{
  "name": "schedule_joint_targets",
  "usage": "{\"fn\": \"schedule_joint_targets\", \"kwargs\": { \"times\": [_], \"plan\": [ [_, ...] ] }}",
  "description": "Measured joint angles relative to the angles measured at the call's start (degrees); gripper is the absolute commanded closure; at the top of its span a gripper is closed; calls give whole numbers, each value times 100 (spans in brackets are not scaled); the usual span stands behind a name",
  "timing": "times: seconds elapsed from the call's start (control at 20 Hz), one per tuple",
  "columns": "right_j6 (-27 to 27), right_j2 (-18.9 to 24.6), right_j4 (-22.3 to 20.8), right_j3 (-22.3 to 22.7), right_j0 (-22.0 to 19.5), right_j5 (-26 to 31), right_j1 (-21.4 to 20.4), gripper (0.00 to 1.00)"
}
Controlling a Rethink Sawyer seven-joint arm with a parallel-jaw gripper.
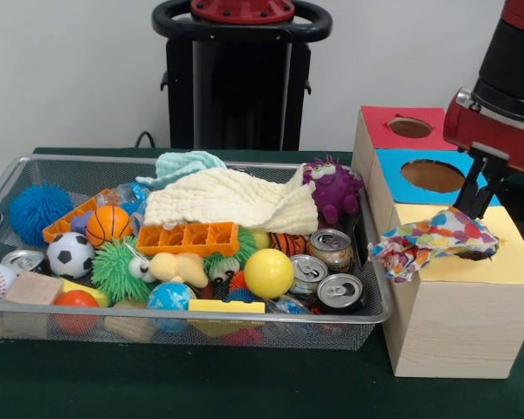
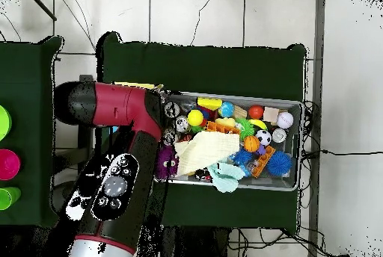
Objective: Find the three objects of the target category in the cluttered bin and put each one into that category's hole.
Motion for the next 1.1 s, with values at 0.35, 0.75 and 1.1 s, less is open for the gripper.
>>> {"fn": "schedule_joint_targets", "kwargs": {
  "times": [0.35,0.75,1.1],
  "plan": [
    [0,-36,1,42,72,0,-15,100],
    [0,-38,1,86,106,0,-49,100],
    [0,-38,1,113,107,0,-95,100]
  ]
}}
